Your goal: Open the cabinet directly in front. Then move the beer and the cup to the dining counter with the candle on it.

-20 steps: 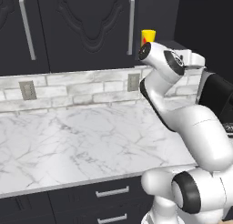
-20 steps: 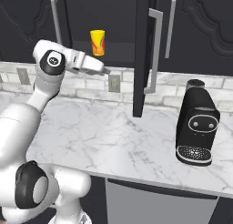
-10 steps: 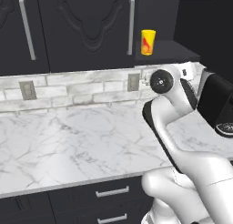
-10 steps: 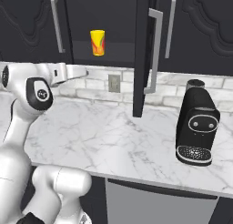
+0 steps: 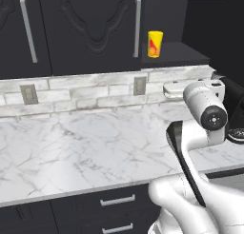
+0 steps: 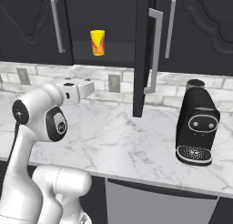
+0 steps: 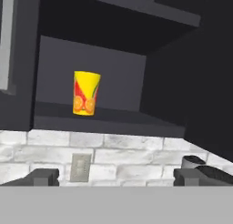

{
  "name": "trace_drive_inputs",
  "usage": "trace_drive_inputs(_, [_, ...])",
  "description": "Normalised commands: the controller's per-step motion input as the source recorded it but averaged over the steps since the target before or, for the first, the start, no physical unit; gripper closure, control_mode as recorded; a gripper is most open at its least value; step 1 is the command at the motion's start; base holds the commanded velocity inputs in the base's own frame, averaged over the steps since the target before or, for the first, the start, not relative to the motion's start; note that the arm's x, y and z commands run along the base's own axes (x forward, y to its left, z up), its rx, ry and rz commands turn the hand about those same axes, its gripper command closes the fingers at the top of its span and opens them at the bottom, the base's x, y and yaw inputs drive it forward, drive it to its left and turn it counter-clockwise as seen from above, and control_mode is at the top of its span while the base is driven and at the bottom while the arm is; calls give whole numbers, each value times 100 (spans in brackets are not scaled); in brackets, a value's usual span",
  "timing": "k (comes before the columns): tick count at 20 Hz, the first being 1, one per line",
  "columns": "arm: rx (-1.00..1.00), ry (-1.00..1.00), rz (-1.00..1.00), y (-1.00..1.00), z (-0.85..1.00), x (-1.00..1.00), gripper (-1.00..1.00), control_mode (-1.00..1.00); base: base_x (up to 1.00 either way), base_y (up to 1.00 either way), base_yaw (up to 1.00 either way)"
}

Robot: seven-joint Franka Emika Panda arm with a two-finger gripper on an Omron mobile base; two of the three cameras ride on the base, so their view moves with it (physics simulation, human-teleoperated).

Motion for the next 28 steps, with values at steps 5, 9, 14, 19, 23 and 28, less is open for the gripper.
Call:
trace_drive_inputs(5, [0,-9,0,53,38,0,-100,-100,0,0,0])
trace_drive_inputs(9, [-1,0,3,79,44,0,-100,-100,0,0,0])
trace_drive_inputs(14, [0,0,5,65,55,5,-100,-100,0,0,0])
trace_drive_inputs(19, [0,0,7,49,39,28,-100,-100,0,0,0])
trace_drive_inputs(23, [0,0,3,39,25,46,-100,-100,0,0,0])
trace_drive_inputs(28, [0,3,0,17,1,64,-100,-100,0,0,0])
